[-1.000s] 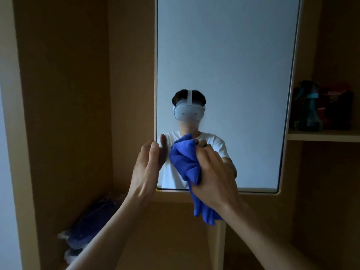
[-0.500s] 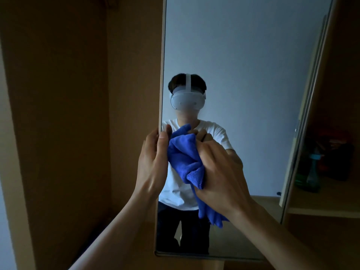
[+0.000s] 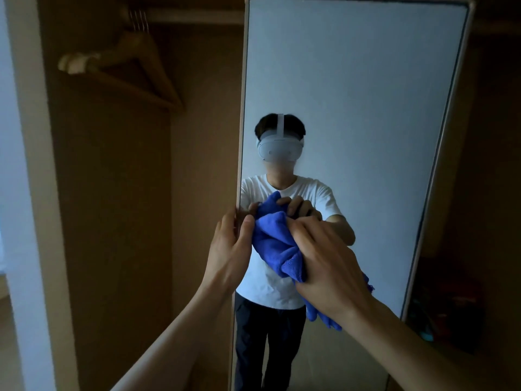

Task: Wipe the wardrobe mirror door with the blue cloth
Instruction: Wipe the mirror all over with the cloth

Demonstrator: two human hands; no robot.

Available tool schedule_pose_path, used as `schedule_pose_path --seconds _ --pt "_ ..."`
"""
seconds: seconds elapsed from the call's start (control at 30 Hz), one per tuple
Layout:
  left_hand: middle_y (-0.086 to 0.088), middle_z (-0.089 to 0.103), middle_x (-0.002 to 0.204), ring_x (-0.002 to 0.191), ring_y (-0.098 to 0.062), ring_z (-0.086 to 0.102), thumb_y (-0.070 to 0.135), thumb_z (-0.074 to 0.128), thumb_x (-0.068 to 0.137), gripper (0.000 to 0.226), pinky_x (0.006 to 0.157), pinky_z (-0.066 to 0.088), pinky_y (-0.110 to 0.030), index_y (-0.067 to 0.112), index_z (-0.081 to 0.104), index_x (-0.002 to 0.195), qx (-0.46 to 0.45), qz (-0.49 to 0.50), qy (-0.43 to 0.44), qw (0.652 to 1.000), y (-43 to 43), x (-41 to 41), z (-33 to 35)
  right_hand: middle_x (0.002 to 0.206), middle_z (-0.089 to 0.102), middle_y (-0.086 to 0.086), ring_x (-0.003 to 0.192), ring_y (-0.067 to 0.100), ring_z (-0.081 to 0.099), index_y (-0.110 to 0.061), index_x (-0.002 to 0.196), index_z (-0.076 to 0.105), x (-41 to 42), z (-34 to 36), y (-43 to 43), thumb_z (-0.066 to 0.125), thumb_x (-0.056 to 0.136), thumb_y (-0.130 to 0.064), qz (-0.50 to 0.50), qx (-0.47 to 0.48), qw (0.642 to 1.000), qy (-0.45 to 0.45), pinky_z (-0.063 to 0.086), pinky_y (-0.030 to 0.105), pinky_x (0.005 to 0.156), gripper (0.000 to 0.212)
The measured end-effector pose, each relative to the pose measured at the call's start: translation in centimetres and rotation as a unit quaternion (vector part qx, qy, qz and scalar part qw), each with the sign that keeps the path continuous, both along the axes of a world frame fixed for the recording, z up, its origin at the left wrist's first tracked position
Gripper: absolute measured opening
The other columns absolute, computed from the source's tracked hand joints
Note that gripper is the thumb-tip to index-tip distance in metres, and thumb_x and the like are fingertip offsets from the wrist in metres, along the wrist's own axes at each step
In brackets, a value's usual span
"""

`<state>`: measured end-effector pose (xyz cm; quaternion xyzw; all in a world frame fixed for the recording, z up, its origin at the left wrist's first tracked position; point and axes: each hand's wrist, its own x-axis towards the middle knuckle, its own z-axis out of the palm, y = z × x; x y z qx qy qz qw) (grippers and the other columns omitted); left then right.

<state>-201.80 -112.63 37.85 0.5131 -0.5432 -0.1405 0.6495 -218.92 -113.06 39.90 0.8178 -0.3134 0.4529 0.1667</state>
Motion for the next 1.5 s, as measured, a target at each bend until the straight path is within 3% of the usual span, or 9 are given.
schedule_pose_path --seconds 0.23,0.43,0.6,0.73,0.87,0.97,1.1,1.33,1.5 --pt "-0.003 0.064 0.116 0.111 -0.023 0.061 0.042 0.045 0.106 0.025 0.099 0.051 -0.053 0.026 0.058 0.119 -0.014 0.009 -0.025 1.000 0.5 0.0 7.4 0.099 0.062 0.012 0.088 0.031 0.060 -0.004 0.112 0.064 -1.1 7.2 -0.2 0.067 0.076 -0.008 -0.014 0.005 0.997 0.076 0.052 0.051 0.080 0.037" --pt "0.006 0.062 0.122 0.120 -0.019 0.058 0.045 0.041 0.107 0.014 0.105 0.047 -0.048 0.044 0.052 0.115 -0.040 -0.001 -0.026 0.999 0.3 0.5 11.1 0.111 0.061 0.003 0.095 0.026 0.057 -0.019 0.138 0.056 -0.8 11.6 0.3 0.034 0.085 -0.028 -0.034 -0.070 0.993 0.089 0.050 0.039 0.078 0.058" --pt "0.014 0.059 0.127 0.113 -0.002 0.057 0.048 0.038 0.107 0.028 0.104 0.045 -0.034 0.043 0.050 0.132 -0.070 -0.022 -0.031 0.997 -0.2 1.5 14.1 0.122 0.059 0.004 0.099 0.028 0.057 -0.023 0.143 0.052 0.3 15.8 0.0 0.044 0.088 -0.028 -0.094 -0.121 0.981 0.117 0.044 0.039 0.080 0.056" --pt "0.011 0.058 0.138 0.127 -0.009 0.055 0.050 0.036 0.107 0.042 0.111 0.044 -0.041 0.034 0.049 0.144 -0.098 -0.047 -0.031 0.994 -0.2 1.9 17.4 0.119 0.060 0.007 0.097 0.029 0.057 -0.021 0.139 0.053 1.5 19.8 0.0 0.047 0.087 -0.028 -0.118 -0.165 0.974 0.107 0.046 0.043 0.080 0.053" --pt "-0.007 0.064 0.129 0.114 -0.025 0.063 0.045 0.037 0.108 0.044 0.098 0.052 -0.044 0.026 0.049 0.145 -0.113 -0.079 -0.016 0.990 -0.5 2.4 20.7 0.117 0.061 0.010 0.097 0.032 0.059 -0.019 0.136 0.054 2.6 23.6 -0.5 0.074 0.083 -0.027 -0.149 -0.215 0.959 0.108 0.050 0.048 0.081 0.058" --pt "0.001 0.065 0.126 0.107 -0.012 0.063 0.049 0.037 0.107 0.046 0.091 0.054 -0.036 0.030 0.046 0.148 -0.114 -0.097 -0.016 0.989 -0.7 3.0 22.4 0.121 0.059 0.009 0.103 0.032 0.056 -0.020 0.139 0.051 2.9 26.4 -0.6 0.064 0.088 -0.029 -0.153 -0.235 0.954 0.107 0.047 0.048 0.085 0.054" --pt "0.001 0.062 0.136 0.122 -0.019 0.061 0.050 0.036 0.107 0.047 0.105 0.050 -0.047 0.030 0.046 0.149 -0.106 -0.116 -0.009 0.988 -0.7 3.3 23.9 0.122 0.057 0.008 0.106 0.031 0.054 -0.020 0.140 0.051 3.3 29.6 -0.6 0.063 0.090 -0.020 -0.173 -0.255 0.947 0.093 0.044 0.046 0.090 0.051" --pt "-0.013 0.067 0.108 0.104 -0.033 0.066 0.051 0.034 0.103 0.038 0.097 0.054 -0.057 0.026 0.061 0.109 -0.088 -0.110 -0.009 0.990 0.0 3.2 24.4 0.124 0.056 0.005 0.106 0.029 0.054 -0.025 0.145 0.045 4.5 32.5 -1.1 0.058 0.096 -0.022 -0.181 -0.266 0.943 0.087 0.044 0.046 0.091 0.051" --pt "-0.012 0.068 0.110 0.105 -0.032 0.066 0.048 0.034 0.105 0.038 0.094 0.056 -0.053 0.021 0.062 0.109 -0.085 -0.117 -0.002 0.990 -0.3 3.3 24.3 0.124 0.057 0.006 0.106 0.030 0.054 -0.025 0.144 0.046 5.3 33.0 -1.9 0.055 0.098 -0.024 -0.187 -0.271 0.940 0.087 0.044 0.048 0.091 0.046"
